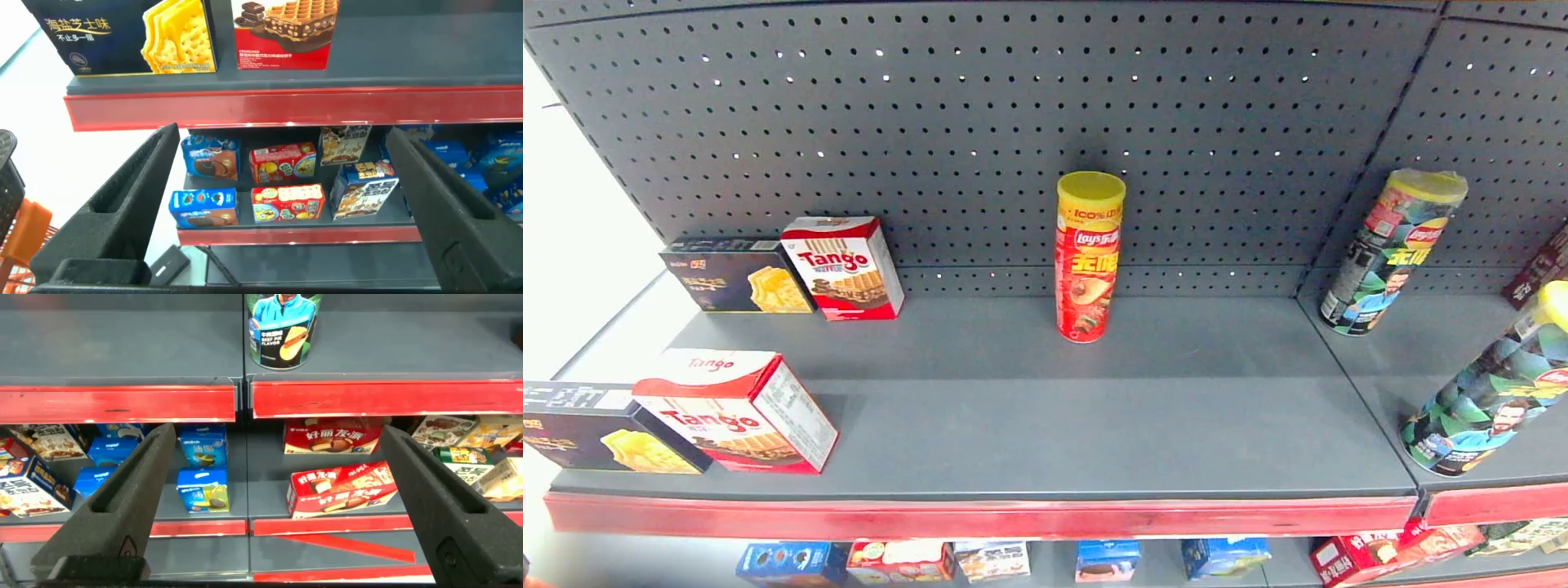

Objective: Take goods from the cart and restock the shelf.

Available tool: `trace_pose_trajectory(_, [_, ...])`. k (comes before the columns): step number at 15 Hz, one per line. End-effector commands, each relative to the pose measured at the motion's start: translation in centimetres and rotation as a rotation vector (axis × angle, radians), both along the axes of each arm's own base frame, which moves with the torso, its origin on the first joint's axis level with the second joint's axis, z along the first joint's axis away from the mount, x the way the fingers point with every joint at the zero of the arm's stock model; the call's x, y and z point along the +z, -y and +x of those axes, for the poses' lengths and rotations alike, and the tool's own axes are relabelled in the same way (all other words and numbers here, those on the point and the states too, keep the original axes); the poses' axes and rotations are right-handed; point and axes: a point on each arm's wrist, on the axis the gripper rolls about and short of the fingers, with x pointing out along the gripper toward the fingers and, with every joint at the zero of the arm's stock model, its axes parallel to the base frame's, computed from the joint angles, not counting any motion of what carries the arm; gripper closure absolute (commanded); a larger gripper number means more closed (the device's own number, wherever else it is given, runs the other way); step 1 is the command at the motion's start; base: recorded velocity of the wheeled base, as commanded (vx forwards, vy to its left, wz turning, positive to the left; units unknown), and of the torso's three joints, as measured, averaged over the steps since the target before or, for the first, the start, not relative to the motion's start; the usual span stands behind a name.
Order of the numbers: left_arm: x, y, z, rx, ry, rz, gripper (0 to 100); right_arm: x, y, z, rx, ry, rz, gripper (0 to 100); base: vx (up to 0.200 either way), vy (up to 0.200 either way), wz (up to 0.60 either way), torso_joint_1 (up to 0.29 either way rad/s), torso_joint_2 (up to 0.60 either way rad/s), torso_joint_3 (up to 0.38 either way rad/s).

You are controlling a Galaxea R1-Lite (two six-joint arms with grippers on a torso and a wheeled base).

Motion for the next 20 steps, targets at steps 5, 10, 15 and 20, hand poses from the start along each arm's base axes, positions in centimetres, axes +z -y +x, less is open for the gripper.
trace_pose_trajectory(5, [0.00, 0.00, 0.00, 0.000, 0.000, 0.000, 0, 0.02, 0.01, 0.00, -0.005, 0.001, -0.002, 0, 0.000, 0.000, 0.12, 0.002, 0.00, 0.000])
trace_pose_trajectory(10, [0.00, 0.00, 0.00, 0.000, 0.000, 0.000, 0, 0.00, 0.01, 0.00, -0.007, 0.000, -0.001, 0, 0.000, 0.000, 0.60, 0.008, 0.00, 0.001])
trace_pose_trajectory(15, [0.00, 0.00, 0.00, 0.000, 0.000, 0.000, 0, 0.00, 0.01, 0.00, -0.007, 0.000, -0.001, 0, 0.000, 0.000, 0.60, 0.001, 0.00, 0.003])
trace_pose_trajectory(20, [0.00, 0.00, 0.00, 0.000, 0.000, 0.000, 0, 0.00, 0.02, 0.00, -0.007, 0.000, 0.007, 0, 0.000, 0.000, 0.12, 0.000, 0.00, 0.000])
